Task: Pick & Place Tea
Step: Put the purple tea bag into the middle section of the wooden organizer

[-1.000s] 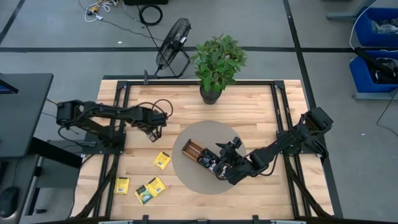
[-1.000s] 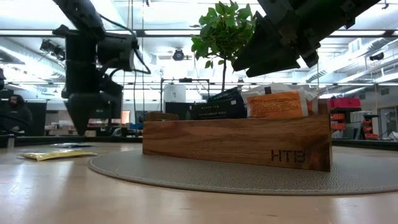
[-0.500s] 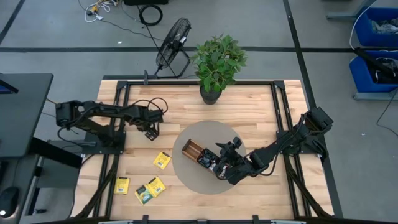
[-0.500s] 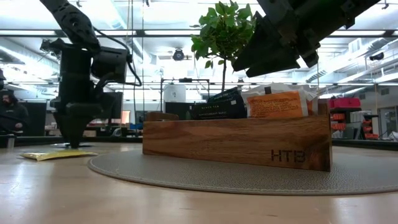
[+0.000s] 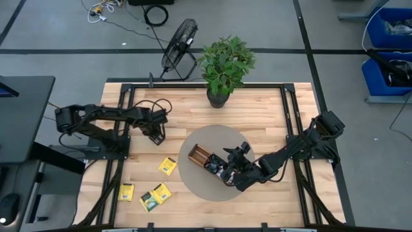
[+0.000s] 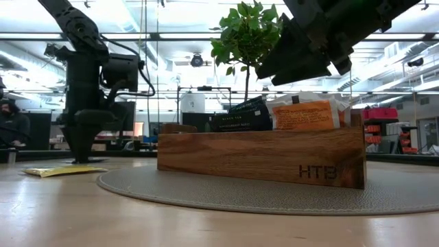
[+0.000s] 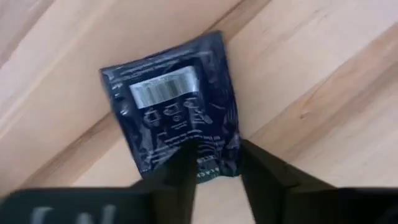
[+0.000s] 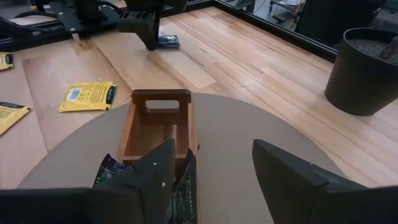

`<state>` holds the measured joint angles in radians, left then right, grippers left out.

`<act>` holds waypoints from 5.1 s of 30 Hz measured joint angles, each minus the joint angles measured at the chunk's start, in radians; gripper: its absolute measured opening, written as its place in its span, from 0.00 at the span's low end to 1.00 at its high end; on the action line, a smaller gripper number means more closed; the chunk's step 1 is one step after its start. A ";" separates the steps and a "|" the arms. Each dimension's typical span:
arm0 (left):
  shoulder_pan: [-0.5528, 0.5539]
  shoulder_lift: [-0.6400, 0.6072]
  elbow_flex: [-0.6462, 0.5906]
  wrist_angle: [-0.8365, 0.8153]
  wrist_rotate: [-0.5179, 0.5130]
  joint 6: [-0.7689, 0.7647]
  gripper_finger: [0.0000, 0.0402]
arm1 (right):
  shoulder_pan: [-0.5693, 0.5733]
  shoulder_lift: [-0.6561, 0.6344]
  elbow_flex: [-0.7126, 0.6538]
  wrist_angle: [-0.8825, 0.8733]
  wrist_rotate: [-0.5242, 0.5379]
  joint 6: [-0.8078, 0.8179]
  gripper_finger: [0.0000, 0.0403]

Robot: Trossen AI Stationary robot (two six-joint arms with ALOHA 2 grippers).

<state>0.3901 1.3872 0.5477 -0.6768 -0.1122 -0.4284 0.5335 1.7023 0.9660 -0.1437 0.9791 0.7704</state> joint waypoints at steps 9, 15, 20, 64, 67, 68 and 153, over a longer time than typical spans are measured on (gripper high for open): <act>-0.049 0.007 0.038 -0.011 0.005 0.019 0.02 | 0.000 0.000 -0.027 0.020 0.000 0.027 0.56; -0.122 0.009 0.073 0.009 0.000 0.054 0.01 | 0.000 0.000 -0.027 0.050 -0.001 -0.015 0.56; -0.189 0.008 0.080 0.004 0.009 0.122 0.01 | 0.000 0.000 -0.027 0.126 -0.028 -0.201 0.56; -0.859 0.006 0.282 0.496 -0.965 1.012 0.00 | -0.386 -0.292 -0.028 0.348 -0.791 -0.102 0.56; -0.866 0.006 0.282 0.549 -0.949 1.105 0.00 | -0.459 -0.307 -0.023 0.339 -0.978 -0.045 0.56; -0.866 0.006 0.282 0.567 -0.933 1.134 0.00 | -0.482 -0.309 -0.015 0.324 -1.026 -0.030 0.56; -0.783 -0.058 0.092 0.995 -0.285 0.569 0.33 | -0.384 -0.270 0.116 -0.023 -0.743 -0.360 0.00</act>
<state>-0.3932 1.3295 0.6398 0.3180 -0.3969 0.1402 0.1494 1.4322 1.0821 -0.1671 0.2360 0.4105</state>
